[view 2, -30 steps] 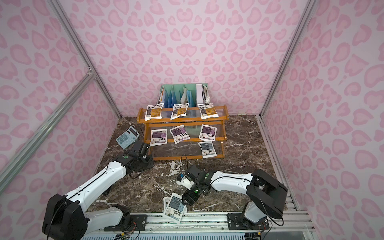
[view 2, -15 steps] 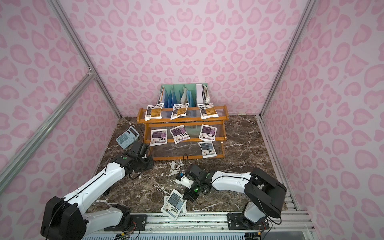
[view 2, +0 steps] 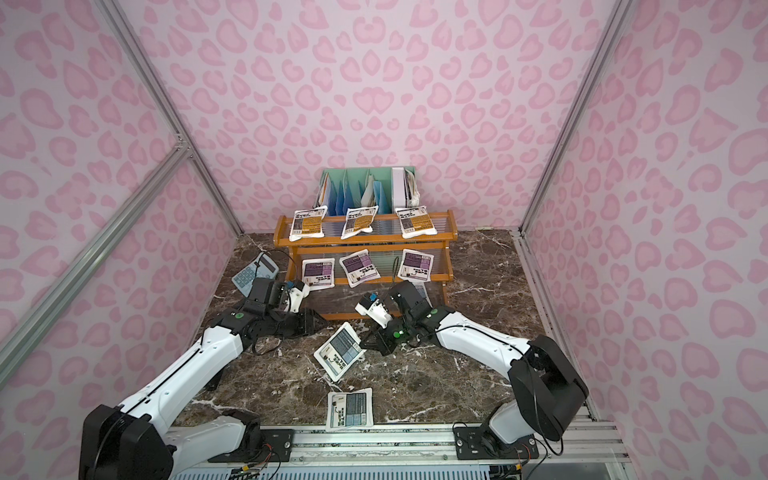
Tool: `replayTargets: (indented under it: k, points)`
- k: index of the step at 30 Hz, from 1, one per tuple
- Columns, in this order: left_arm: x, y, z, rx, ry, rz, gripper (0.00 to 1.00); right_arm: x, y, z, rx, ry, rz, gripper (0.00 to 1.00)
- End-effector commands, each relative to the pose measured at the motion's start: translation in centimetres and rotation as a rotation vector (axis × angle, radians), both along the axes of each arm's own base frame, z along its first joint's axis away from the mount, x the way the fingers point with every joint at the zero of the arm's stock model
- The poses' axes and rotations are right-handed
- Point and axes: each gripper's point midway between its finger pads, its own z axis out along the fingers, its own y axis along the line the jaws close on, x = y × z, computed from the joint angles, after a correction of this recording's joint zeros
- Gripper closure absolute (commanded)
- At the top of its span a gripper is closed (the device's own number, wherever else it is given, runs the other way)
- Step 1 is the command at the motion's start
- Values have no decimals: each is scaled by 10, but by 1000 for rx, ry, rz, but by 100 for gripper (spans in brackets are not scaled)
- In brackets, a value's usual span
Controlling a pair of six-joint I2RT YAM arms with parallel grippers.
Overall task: Place the bagged coffee beans on the shelf by color
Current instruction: Pick up the bagged coffee beans at the center of the board.
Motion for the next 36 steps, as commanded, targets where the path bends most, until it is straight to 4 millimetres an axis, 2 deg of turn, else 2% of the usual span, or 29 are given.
replayTargets:
  k: [1, 9, 16, 19, 21, 23, 27, 33, 36]
  points:
    - [-4, -11, 15, -83, -47, -77, 55, -2, -2, 8, 24, 4, 54, 100]
    - [-5, -16, 8, -105, -6, -97, 54, 15, -5, 18, 62, -11, 32, 100]
    - [-6, -23, 5, -142, 25, -132, 53, 23, -5, 17, 67, -21, 19, 100]
    - [-9, -27, 7, -159, 23, -155, 56, 33, -8, 14, 55, -36, -6, 100]
    - [-12, -30, 11, -176, 19, -175, 60, 42, -10, 14, 60, -39, -26, 100]
    - [-13, -32, 13, -184, 19, -189, 71, 50, -9, 14, 70, -45, -39, 100]
    - [-16, -37, 17, -205, 11, -220, 82, 63, -5, 16, 85, -57, -56, 100]
    - [-15, -40, 12, -203, 40, -230, 100, 76, 3, 19, 113, -59, -72, 100]
    - [-10, -38, 2, -173, 77, -210, 100, 79, 4, 20, 127, -50, -92, 100]
